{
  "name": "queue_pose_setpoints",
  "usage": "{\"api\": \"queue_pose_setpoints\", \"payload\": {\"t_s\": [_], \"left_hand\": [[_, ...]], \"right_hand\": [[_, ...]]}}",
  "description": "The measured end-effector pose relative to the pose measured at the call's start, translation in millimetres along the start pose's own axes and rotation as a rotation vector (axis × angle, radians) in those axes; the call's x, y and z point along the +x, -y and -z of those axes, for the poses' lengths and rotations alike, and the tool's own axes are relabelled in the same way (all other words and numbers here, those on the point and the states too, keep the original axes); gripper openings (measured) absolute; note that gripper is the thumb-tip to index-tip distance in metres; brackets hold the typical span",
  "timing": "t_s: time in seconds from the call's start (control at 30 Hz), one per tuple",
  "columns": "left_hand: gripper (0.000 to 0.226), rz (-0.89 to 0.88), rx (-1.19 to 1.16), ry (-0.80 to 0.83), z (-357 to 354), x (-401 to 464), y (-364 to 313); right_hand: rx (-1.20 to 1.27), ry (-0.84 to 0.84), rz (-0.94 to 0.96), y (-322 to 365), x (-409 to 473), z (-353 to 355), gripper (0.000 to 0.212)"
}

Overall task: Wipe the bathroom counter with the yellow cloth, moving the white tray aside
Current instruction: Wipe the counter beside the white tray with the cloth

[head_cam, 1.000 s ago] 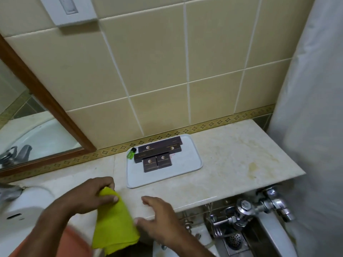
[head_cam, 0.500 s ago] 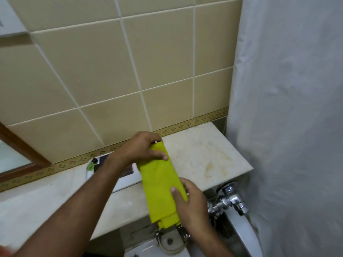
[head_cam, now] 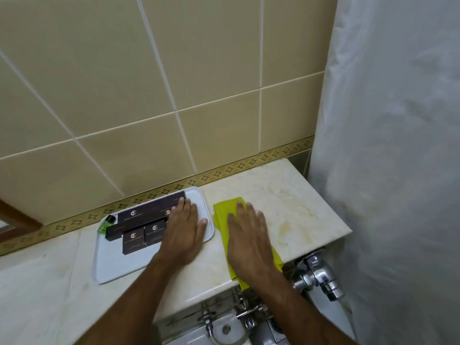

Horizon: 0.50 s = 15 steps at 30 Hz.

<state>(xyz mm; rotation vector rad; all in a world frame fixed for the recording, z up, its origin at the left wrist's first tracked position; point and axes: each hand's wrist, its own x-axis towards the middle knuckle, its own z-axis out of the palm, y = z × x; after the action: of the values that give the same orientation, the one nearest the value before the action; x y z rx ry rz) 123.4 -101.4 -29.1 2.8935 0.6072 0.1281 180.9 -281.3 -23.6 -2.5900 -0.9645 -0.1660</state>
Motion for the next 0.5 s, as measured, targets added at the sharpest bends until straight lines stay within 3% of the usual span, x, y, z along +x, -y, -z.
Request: {"api": "queue_pose_setpoints", "payload": {"t_s": [0.1,0.23,0.5], "left_hand": [[0.075,-0.024,0.029,-0.037,-13,5,5],[0.073,-0.057,0.081,-0.046,-19,8,11],[0.075,-0.047,0.080,-0.062,-15,9,8]], "right_hand": [[-0.056,0.150,0.079,14,15,-25,0.058],[-0.108,0.202,0.181,5,50,-35,0.060],[-0.100,0.269,0.302,-88,135,-23,0.062]]}}
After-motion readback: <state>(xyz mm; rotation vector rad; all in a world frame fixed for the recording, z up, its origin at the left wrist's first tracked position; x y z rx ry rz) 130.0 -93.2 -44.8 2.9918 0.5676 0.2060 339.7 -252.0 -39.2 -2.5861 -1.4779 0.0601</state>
